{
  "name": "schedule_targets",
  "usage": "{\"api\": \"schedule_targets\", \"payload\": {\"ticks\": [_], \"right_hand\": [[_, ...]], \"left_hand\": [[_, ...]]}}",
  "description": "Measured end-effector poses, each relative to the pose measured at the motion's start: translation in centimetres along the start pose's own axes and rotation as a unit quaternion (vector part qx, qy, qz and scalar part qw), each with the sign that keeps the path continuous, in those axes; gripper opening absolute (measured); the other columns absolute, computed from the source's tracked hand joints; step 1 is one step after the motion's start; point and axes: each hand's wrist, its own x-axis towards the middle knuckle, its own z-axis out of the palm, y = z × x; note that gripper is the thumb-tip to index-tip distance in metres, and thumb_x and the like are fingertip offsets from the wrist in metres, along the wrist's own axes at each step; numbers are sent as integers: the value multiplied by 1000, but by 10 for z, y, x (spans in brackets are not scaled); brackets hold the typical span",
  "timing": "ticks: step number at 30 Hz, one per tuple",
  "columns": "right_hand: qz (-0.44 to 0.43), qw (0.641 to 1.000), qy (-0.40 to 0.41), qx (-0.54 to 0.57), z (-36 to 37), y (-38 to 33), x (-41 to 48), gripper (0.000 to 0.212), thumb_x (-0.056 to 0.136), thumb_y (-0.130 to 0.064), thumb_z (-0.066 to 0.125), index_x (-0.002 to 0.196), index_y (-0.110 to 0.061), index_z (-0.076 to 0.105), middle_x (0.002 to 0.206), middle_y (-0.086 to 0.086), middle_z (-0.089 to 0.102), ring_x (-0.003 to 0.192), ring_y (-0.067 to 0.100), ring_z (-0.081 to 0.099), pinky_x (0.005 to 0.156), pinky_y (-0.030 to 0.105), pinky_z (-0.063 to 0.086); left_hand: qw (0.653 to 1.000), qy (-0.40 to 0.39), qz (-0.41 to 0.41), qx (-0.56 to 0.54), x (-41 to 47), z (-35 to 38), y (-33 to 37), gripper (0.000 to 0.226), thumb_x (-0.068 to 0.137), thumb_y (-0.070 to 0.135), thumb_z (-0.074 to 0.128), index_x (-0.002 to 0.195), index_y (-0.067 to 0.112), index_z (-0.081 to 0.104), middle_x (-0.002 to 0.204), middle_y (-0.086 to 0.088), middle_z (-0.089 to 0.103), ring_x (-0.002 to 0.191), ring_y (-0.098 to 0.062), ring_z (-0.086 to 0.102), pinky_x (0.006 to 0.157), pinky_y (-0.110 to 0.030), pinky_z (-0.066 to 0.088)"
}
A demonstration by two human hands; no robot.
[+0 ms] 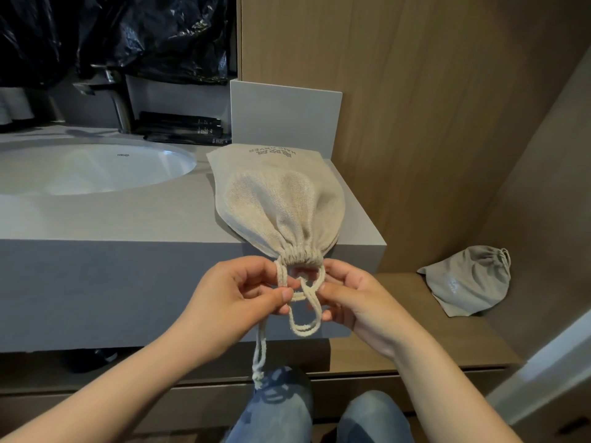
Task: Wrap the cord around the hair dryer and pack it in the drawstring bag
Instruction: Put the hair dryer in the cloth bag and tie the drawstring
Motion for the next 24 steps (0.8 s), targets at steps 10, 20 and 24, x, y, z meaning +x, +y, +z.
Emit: {"api": "schedule_targets", "payload": {"ticks": [10, 20, 24], "right_hand": [[-65, 975, 131, -166, -6, 0, 1, 12, 88, -5, 64, 93, -8, 75, 77, 7, 72, 68, 14, 67, 68, 23, 57], [-142, 809, 281, -496, -33, 10, -24, 25, 88, -15, 62, 109, -29, 68, 107, -18, 59, 101, 2, 55, 77, 12, 42], [-84, 943, 87, -310, 4, 5, -16, 42, 90, -16, 63, 129, -32, 56, 104, -9, 70, 69, 6, 63, 63, 21, 49]], "left_hand": [[998, 35, 3, 52, -4, -7, 3, 16, 79, 4, 75, 90, 16, 73, 73, -11, 74, 71, -20, 74, 83, -45, 59], [997, 8, -23, 73, -10, -5, 2, 18, 81, 3, 74, 93, 17, 74, 85, -3, 74, 72, -17, 74, 77, -30, 60], [997, 13, -7, 79, -9, -5, 4, 17, 82, 3, 73, 93, 15, 74, 85, -6, 74, 71, -19, 74, 77, -34, 61]]}}
